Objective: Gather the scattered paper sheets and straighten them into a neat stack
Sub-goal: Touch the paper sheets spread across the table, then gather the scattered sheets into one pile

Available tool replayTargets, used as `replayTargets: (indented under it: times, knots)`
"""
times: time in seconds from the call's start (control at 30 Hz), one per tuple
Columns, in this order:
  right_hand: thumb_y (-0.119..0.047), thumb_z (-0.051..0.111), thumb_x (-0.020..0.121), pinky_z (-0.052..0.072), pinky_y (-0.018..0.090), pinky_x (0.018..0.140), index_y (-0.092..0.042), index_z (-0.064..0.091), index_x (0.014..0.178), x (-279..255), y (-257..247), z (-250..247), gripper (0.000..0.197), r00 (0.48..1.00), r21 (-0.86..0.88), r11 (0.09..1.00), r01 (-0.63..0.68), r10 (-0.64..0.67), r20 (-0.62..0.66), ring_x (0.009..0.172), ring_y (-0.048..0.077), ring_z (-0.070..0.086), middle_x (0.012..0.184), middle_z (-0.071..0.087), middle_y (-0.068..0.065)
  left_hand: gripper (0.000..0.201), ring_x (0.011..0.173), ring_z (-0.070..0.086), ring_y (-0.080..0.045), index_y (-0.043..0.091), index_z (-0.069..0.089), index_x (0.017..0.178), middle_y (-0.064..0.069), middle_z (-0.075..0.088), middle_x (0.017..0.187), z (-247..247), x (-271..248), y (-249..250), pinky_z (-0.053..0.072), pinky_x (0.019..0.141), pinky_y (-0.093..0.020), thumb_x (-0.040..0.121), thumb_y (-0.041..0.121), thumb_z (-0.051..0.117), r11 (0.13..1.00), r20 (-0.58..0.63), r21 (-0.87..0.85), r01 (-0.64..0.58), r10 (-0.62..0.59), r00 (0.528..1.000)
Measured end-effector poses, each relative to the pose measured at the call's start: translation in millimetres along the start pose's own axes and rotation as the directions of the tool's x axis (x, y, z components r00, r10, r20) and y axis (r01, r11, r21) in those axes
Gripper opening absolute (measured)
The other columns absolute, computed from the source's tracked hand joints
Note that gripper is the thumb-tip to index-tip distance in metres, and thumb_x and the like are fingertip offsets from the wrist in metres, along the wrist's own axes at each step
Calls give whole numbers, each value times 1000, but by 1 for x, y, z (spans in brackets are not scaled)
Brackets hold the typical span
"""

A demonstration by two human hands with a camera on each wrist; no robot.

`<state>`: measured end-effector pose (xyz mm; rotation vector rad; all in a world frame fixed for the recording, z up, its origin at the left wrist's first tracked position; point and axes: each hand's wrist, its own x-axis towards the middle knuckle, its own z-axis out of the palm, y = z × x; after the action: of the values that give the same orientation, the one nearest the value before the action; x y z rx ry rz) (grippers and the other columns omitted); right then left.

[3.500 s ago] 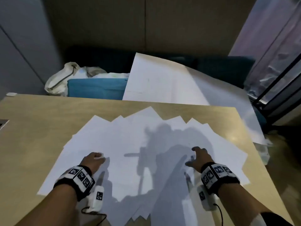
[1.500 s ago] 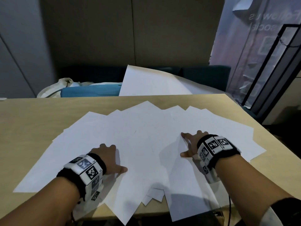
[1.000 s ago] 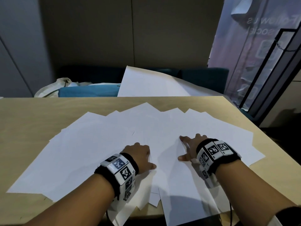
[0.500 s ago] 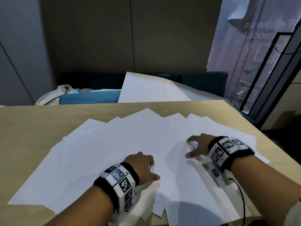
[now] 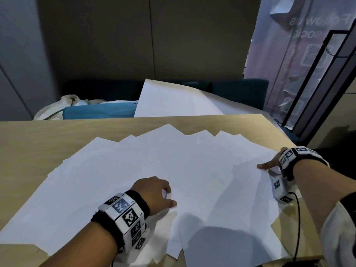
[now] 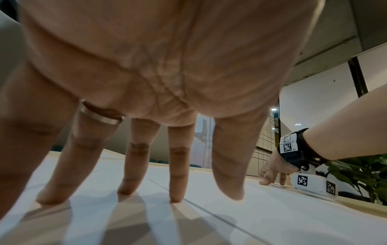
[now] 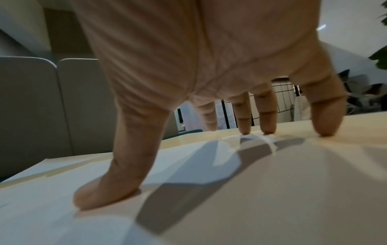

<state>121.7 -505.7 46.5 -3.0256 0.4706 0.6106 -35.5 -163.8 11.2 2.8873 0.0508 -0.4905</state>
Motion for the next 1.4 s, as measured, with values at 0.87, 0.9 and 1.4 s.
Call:
replayTargets:
  times: [0.87, 0.9, 1.4]
  knots:
    - [-37, 85, 64, 49, 34, 79, -9, 69, 99, 51, -15, -1, 48, 970, 375, 896, 240, -232, -67, 84, 31, 64, 91, 70, 13, 40, 112, 57, -9, 35, 67, 107, 15, 61, 117, -3, 5, -5, 39, 90, -20, 78, 61, 61, 989, -57, -144, 41, -49, 997]
    - [-36, 85, 64, 51, 35, 80, -9, 69, 99, 49, -18, -2, 47, 969, 357, 903, 241, -247, -28, 85, 31, 65, 90, 70, 13, 39, 112, 57, -8, 35, 68, 106, 15, 63, 117, -5, 4, -6, 41, 92, -20, 79, 61, 61, 986, -53, -162, 45, -54, 997]
    - [-16, 72, 76, 44, 34, 73, -4, 67, 106, -38, -42, -91, 32, 785, 197, 866, 459, -292, -546, 80, 29, 56, 88, 60, 15, 28, 95, 62, -7, 20, 71, 104, 9, 67, 103, -9, 1, -12, 44, 74, -18, 82, 38, 72, 730, -103, -683, -25, -63, 993]
